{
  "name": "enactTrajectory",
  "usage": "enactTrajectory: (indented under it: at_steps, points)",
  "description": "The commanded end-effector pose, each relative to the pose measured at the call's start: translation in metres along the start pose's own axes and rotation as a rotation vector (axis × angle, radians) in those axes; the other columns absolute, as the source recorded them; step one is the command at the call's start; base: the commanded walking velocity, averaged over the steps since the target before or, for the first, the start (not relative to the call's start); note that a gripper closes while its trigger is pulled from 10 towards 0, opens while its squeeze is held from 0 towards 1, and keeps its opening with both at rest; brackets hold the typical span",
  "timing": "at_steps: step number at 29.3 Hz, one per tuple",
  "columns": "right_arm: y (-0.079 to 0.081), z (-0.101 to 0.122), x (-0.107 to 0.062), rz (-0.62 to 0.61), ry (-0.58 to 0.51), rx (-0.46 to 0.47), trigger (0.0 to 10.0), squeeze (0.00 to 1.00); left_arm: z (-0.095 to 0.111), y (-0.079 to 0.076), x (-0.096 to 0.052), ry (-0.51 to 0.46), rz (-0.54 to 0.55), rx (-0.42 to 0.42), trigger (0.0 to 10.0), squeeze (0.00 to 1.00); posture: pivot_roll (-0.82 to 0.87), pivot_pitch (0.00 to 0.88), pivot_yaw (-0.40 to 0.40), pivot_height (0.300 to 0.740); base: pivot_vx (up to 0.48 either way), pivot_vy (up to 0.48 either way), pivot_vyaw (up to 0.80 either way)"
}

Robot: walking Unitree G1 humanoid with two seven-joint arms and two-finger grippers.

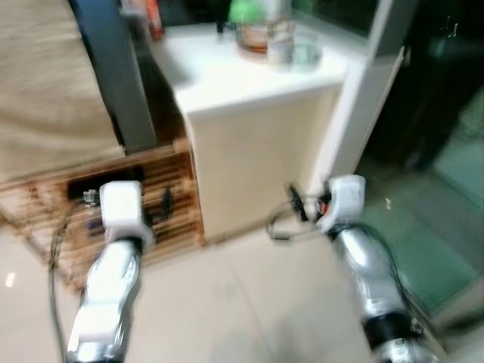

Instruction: Restocking fridge

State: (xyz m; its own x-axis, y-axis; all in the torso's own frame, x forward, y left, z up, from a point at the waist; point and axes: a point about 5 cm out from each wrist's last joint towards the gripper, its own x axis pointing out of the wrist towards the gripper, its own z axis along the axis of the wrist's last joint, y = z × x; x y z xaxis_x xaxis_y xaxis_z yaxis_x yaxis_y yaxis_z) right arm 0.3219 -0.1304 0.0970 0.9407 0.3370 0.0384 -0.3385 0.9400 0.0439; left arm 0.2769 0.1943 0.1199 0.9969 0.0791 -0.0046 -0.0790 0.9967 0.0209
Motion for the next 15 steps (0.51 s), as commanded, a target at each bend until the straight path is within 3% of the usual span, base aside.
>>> enactTrajectory:
  at_steps: [1, 15]
  points:
    - [-0.0094, -0.0029, -0.0042, -0.029, 0.022, -0.020, 10.0, 0.00, 0.0000, -0.0094, -0.0004, 0.003, -0.032, -0.008, 10.0, 0.00, -0.07, 0.000, 0.042, 0.740, 0.450, 0.000, 0.58]
    - [-0.0089, -0.0103, -0.0050, -0.056, 0.055, 0.007, 10.0, 0.00, -0.0016, 0.0005, 0.0039, 0.024, 0.042, -0.013, 10.0, 0.00, -0.07, 0.000, 0.050, 0.740, 0.451, 0.000, 0.04]
